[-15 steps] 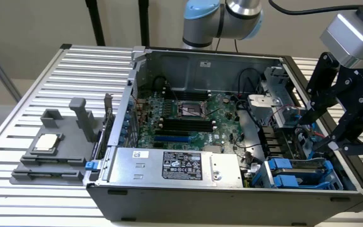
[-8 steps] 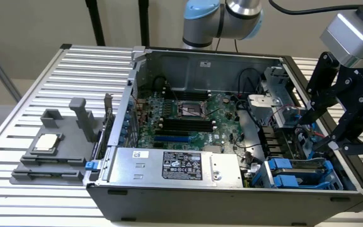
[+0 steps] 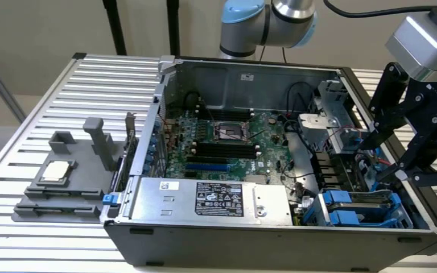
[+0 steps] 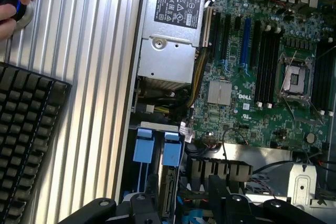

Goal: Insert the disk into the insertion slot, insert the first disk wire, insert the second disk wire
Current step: 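Insert the first disk wire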

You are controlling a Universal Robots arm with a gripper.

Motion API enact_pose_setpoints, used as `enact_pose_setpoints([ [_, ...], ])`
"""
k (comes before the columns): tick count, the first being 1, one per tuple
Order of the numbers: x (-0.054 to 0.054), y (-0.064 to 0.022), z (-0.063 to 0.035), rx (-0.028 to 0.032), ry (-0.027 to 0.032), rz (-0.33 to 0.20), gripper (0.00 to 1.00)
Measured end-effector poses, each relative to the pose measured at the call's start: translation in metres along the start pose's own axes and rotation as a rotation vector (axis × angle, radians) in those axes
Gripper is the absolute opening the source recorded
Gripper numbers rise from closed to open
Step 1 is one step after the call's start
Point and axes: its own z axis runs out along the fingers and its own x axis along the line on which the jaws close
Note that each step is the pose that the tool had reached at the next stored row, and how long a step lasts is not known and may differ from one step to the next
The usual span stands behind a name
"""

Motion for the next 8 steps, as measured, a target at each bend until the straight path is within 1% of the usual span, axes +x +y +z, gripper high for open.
enact_pose_setpoints([
  [2,0.000,0.0000,0.0000,0.0000,0.0000,0.000,0.48],
  [3,0.000,0.0000,0.0000,0.0000,-0.0001,0.000,0.42],
  [4,0.000,0.0000,0.0000,0.0000,0.0000,0.000,0.42],
  [5,0.000,-0.0014,-0.0001,0.0000,0.0002,0.000,0.35],
  [8,0.001,-0.0116,0.0003,0.0000,0.0000,0.000,0.35],
])
